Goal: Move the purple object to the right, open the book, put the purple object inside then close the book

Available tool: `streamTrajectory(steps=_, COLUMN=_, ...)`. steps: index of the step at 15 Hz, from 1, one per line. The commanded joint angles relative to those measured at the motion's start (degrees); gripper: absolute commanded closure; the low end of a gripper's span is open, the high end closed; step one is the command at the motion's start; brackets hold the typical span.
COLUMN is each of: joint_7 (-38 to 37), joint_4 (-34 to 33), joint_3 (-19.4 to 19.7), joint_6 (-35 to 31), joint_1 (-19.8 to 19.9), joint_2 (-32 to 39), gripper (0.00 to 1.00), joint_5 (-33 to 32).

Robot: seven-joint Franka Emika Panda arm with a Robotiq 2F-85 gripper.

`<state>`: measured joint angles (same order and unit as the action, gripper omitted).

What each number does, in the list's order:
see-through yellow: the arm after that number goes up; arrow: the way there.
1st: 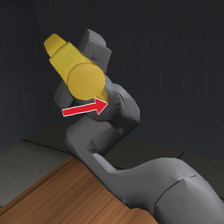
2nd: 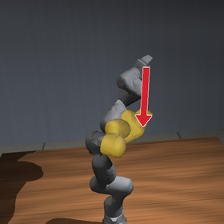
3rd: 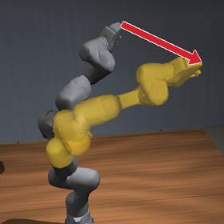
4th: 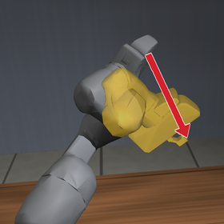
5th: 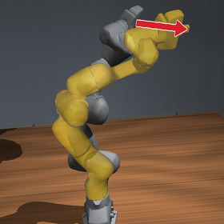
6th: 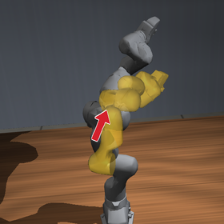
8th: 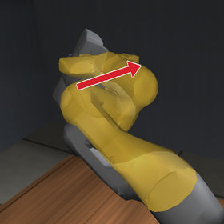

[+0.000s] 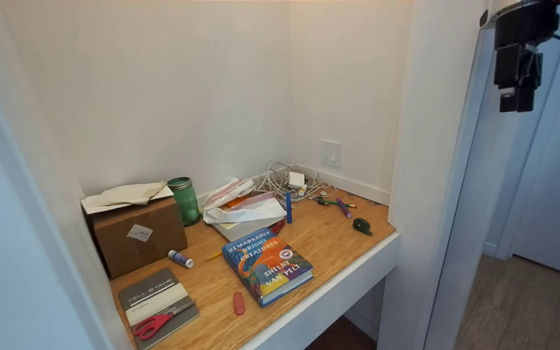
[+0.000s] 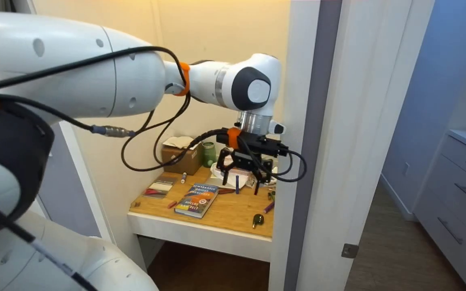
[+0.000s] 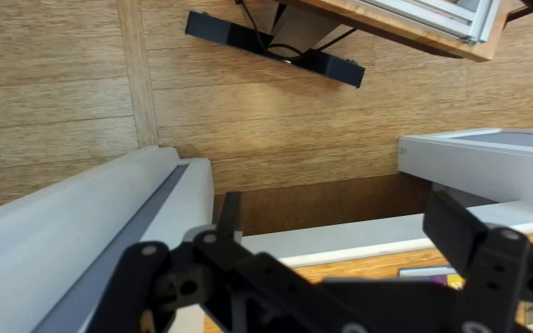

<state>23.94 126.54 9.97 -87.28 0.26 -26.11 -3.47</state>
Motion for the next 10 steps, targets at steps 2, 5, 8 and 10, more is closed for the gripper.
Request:
streamTrajectory(steps=2, joint_7=-7.0, joint_4=-0.2, joint_3=-5.0, joint_6=0.8, joint_1=-3.1, joint_2=3.9, gripper=0.0, joint_5=7.9)
streamTrajectory(steps=5, joint_7=-9.2, joint_4=-0.3, joint_3=-8.1, joint_6=0.3, joint_1=-5.1, joint_2=6.5, gripper=0.0, joint_5=11.6)
streamTrajectory(steps=8, joint_7=-8.0, joint_4=0.5, joint_3=-9.3, joint_6=-0.3, joint_1=-5.3, joint_2=6.2, gripper=0.0, joint_5=10.7)
streamTrajectory(steps=10, joint_7=-8.1, joint_4=0.3, joint_3=-10.5, joint_6=-0.5, joint_1=-6.1, joint_2=7.5, gripper=0.0, joint_5=11.1)
